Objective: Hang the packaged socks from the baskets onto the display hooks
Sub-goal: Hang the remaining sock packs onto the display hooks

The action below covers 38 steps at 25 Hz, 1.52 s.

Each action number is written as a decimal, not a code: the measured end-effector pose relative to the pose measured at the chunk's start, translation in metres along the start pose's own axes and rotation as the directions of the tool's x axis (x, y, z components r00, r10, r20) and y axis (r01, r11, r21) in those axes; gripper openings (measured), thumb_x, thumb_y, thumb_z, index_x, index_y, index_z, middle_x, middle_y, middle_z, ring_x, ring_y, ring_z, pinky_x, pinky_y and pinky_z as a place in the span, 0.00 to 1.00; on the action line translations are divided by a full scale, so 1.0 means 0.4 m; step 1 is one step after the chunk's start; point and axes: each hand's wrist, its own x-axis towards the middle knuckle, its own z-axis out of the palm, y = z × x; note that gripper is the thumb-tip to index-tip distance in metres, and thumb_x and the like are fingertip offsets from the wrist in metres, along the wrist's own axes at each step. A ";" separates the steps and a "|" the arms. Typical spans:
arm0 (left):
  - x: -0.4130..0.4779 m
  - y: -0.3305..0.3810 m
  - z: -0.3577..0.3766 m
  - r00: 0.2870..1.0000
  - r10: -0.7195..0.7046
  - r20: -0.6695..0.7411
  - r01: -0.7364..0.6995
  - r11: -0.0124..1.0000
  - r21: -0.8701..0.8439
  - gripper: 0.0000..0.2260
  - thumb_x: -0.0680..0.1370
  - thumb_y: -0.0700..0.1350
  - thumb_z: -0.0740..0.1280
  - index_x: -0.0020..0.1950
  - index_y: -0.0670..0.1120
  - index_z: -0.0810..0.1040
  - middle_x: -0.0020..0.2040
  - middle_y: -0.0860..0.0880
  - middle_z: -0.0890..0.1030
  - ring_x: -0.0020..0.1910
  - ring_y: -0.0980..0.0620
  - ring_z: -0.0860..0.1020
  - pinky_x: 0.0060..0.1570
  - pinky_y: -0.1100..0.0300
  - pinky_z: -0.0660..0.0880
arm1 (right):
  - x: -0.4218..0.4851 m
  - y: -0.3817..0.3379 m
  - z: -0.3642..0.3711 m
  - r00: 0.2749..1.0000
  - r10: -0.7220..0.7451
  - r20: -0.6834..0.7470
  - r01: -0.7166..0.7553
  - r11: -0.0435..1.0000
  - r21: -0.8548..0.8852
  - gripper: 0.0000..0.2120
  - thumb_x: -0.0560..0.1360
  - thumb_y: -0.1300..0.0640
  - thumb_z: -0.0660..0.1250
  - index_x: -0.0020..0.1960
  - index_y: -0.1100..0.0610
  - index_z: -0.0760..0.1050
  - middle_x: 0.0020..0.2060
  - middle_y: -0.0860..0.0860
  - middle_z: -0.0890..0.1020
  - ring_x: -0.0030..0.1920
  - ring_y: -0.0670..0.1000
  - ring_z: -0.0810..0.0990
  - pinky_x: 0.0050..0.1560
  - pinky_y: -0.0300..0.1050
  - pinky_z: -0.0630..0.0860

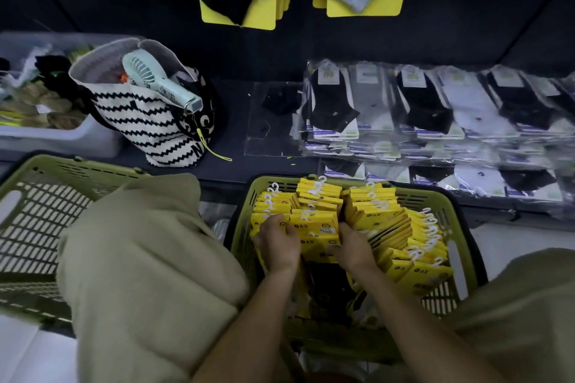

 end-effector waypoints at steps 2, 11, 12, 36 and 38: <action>-0.002 -0.002 -0.006 1.000 -0.001 0.004 0.001 1.000 -0.002 0.15 0.77 0.40 0.63 0.65 0.45 0.72 0.65 0.44 0.74 0.67 0.43 0.67 0.59 0.58 0.61 | -0.011 0.002 -0.021 1.000 -0.002 0.004 0.002 0.991 0.137 0.18 0.73 0.57 0.70 0.61 0.57 0.72 0.53 0.56 0.81 0.53 0.58 0.79 0.48 0.48 0.76; -0.048 0.148 -0.036 0.866 0.274 0.419 -0.154 0.942 -0.298 0.26 0.69 0.43 0.73 0.63 0.52 0.65 0.55 0.53 0.76 0.52 0.55 0.76 0.42 0.70 0.72 | -0.075 -0.026 -0.274 0.965 -0.255 -0.063 0.263 0.940 0.219 0.19 0.76 0.55 0.66 0.64 0.60 0.70 0.53 0.53 0.80 0.46 0.49 0.77 0.42 0.37 0.70; -0.048 0.176 -0.051 0.845 0.306 0.438 -0.167 0.930 -0.327 0.26 0.70 0.43 0.74 0.63 0.52 0.66 0.54 0.54 0.77 0.51 0.56 0.76 0.38 0.73 0.71 | -0.077 -0.035 -0.306 0.968 -0.246 -0.050 0.250 0.933 0.260 0.21 0.76 0.56 0.66 0.66 0.61 0.68 0.57 0.55 0.78 0.51 0.52 0.78 0.49 0.42 0.72; -0.037 0.773 -0.341 0.675 0.735 0.063 -0.466 0.492 -0.735 0.10 0.73 0.44 0.71 0.52 0.51 0.76 0.51 0.51 0.82 0.49 0.54 0.82 0.47 0.60 0.79 | -0.151 -0.440 -0.949 0.659 -0.506 -0.556 0.698 0.688 0.200 0.07 0.72 0.56 0.71 0.37 0.47 0.78 0.35 0.48 0.81 0.36 0.43 0.77 0.38 0.37 0.75; -0.035 0.801 -0.364 0.663 0.748 0.038 -0.487 0.469 -0.736 0.11 0.73 0.44 0.70 0.54 0.49 0.76 0.52 0.49 0.82 0.51 0.53 0.81 0.49 0.58 0.79 | -0.166 -0.469 -0.973 0.617 -0.538 -0.574 0.706 0.701 0.101 0.08 0.72 0.55 0.70 0.36 0.45 0.77 0.35 0.45 0.81 0.36 0.42 0.77 0.39 0.38 0.75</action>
